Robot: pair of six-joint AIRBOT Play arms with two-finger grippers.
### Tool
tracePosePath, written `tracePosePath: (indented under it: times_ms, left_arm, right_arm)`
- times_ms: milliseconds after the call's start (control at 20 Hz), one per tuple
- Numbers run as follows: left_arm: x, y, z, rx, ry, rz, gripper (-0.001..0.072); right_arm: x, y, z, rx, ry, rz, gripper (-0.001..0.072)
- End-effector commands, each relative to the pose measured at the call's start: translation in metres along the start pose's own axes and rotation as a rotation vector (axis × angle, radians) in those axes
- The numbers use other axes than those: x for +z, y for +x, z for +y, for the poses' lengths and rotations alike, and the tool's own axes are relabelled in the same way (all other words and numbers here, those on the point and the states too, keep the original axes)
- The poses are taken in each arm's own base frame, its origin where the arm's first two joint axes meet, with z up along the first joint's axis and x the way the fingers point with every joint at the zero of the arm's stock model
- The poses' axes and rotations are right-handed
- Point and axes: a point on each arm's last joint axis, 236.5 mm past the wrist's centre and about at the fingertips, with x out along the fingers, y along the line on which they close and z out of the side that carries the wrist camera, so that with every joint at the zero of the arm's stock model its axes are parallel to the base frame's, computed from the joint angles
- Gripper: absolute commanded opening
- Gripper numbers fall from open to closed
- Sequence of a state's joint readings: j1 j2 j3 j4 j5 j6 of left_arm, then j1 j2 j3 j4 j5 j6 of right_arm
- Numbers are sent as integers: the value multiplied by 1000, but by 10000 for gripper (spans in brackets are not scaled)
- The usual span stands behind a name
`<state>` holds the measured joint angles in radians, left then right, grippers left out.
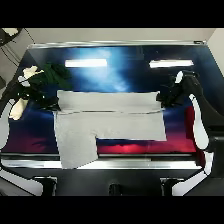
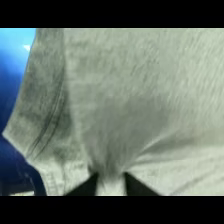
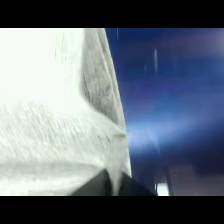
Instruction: Fold the shirts.
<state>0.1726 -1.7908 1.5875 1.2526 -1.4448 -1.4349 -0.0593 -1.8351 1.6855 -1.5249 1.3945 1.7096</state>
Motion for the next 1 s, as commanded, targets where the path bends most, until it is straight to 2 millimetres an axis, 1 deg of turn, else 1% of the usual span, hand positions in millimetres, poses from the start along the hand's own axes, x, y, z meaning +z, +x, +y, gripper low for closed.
tracePosePath:
  times_ms: [0, 100, 200, 250, 300, 350, 400, 450, 550, 600, 650, 750, 850, 900, 950]
  left_arm:
    - [-13, -10, -3, -8, -23, 65, 541]
    - [-18, -35, -2, -13, 5, 75, 535]
    - [-26, -59, 7, -14, -31, 48, 534]
    - [-35, -65, 11, -15, -51, 44, 533]
    - [-51, -65, 15, -20, -69, 58, 532]
    - [-74, -57, 18, -30, -76, 92, 532]
    - [-103, -43, 21, -42, -91, 135, 532]
    - [-131, -27, 24, -51, -126, 165, 527]
    - [-182, 9, 27, -62, -172, 206, 524]
    - [-202, 24, 25, -75, -180, 220, 509]
    - [-215, 36, 20, -100, -179, 228, 495]
    - [-229, 52, 9, -153, -207, 233, 494]
    - [-229, 61, -2, -204, -223, 216, 493]
    - [-228, 64, -2, -203, -227, 205, 452]
    - [-225, 66, -2, -198, -227, 192, 436]
  right_arm:
    - [-11, -8, 4, 18, 16, 45, 485]
    - [-18, -33, -11, -3, -22, 39, 485]
    - [-39, -53, -31, 45, 55, 100, 483]
    - [-50, -58, -36, 91, 92, 135, 483]
    - [-65, -58, -41, 126, 126, 168, 482]
    - [-83, -55, -45, 132, 138, 196, 482]
    - [-102, -48, -48, 127, 124, 216, 482]
    - [-119, -41, -52, 111, 108, 221, 482]
    - [-146, -29, -51, 111, 112, 214, 482]
    - [-156, -24, -51, 110, 117, 207, 482]
    - [-164, -21, -51, 109, 119, 207, 482]
    - [-174, -18, -51, 108, 121, 218, 482]
    - [-175, -17, -51, 109, 122, 221, 482]
    - [-175, -17, -50, 112, 123, 219, 482]
    - [-174, -17, -50, 112, 123, 218, 482]
